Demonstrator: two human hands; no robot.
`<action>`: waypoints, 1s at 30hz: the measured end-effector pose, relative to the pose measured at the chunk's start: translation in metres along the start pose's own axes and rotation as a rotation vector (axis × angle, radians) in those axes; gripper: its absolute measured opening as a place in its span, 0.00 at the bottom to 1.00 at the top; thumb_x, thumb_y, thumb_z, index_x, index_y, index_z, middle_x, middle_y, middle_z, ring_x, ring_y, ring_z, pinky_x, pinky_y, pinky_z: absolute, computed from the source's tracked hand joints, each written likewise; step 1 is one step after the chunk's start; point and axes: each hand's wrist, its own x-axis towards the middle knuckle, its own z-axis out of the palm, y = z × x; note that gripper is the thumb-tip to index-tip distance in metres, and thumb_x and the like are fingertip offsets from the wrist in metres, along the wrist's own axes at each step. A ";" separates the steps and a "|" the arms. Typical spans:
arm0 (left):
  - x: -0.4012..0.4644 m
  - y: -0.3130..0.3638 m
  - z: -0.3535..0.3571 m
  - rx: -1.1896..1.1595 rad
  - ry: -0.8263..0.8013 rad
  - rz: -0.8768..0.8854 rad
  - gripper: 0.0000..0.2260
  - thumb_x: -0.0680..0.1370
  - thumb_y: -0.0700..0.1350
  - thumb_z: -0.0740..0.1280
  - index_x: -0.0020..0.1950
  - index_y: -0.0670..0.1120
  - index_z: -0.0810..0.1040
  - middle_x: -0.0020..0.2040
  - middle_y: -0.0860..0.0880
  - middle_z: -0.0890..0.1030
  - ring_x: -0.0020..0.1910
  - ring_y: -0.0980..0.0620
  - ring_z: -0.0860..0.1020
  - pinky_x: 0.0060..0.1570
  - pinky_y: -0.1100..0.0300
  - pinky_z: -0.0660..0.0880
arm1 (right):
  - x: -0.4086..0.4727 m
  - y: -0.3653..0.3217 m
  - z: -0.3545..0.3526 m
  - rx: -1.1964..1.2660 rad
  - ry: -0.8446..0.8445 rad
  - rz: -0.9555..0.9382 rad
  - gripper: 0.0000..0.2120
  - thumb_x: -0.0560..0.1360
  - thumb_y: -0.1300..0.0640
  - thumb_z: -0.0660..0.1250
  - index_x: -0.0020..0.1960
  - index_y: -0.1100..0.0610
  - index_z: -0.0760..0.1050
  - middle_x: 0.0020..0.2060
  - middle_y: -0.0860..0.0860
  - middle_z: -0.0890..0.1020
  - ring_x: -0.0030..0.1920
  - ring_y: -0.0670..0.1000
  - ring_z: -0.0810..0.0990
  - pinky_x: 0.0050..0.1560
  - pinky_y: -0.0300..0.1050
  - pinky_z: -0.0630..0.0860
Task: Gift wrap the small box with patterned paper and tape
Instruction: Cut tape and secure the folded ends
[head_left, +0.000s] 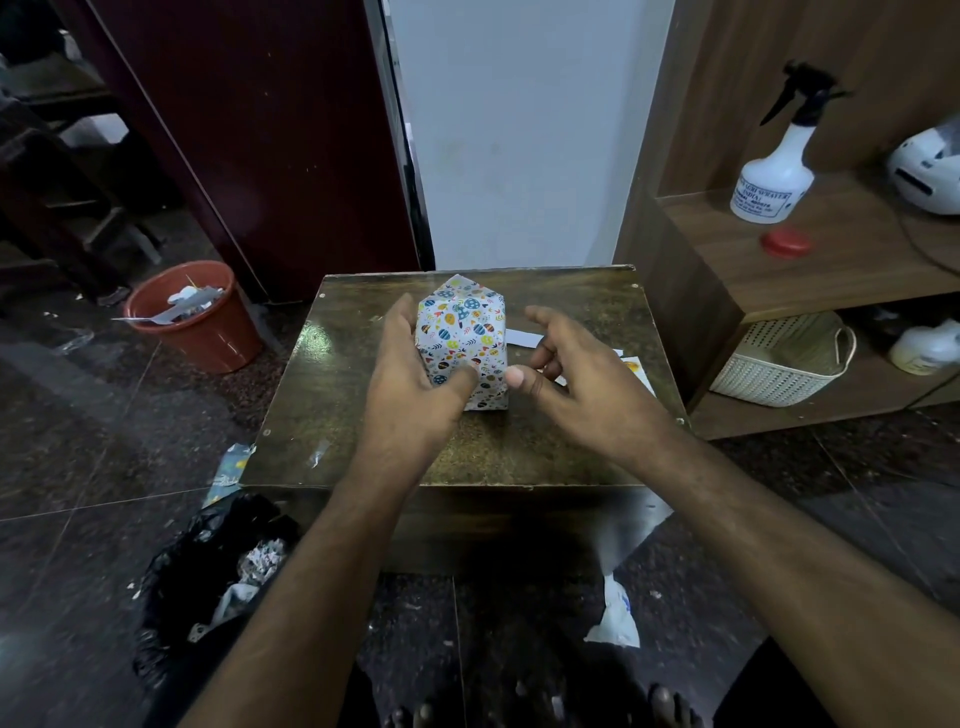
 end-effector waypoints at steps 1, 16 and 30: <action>-0.001 0.001 0.000 0.031 0.030 0.013 0.39 0.77 0.38 0.74 0.82 0.48 0.57 0.72 0.61 0.69 0.63 0.79 0.68 0.65 0.74 0.66 | -0.002 0.001 -0.002 -0.015 0.008 -0.004 0.34 0.79 0.35 0.63 0.79 0.49 0.61 0.53 0.45 0.76 0.51 0.43 0.77 0.53 0.46 0.78; -0.036 0.035 0.028 0.267 0.361 0.544 0.26 0.77 0.34 0.70 0.74 0.36 0.68 0.71 0.39 0.70 0.72 0.45 0.69 0.73 0.61 0.64 | -0.019 0.017 -0.043 -0.102 0.227 0.177 0.09 0.83 0.58 0.65 0.61 0.53 0.80 0.53 0.48 0.78 0.48 0.43 0.77 0.54 0.43 0.75; -0.019 0.031 0.063 0.226 0.221 0.664 0.18 0.77 0.30 0.69 0.67 0.35 0.74 0.63 0.41 0.77 0.64 0.48 0.75 0.67 0.57 0.72 | 0.000 0.046 -0.037 -0.324 -0.016 0.276 0.10 0.75 0.48 0.76 0.54 0.50 0.82 0.53 0.51 0.77 0.54 0.53 0.77 0.54 0.51 0.78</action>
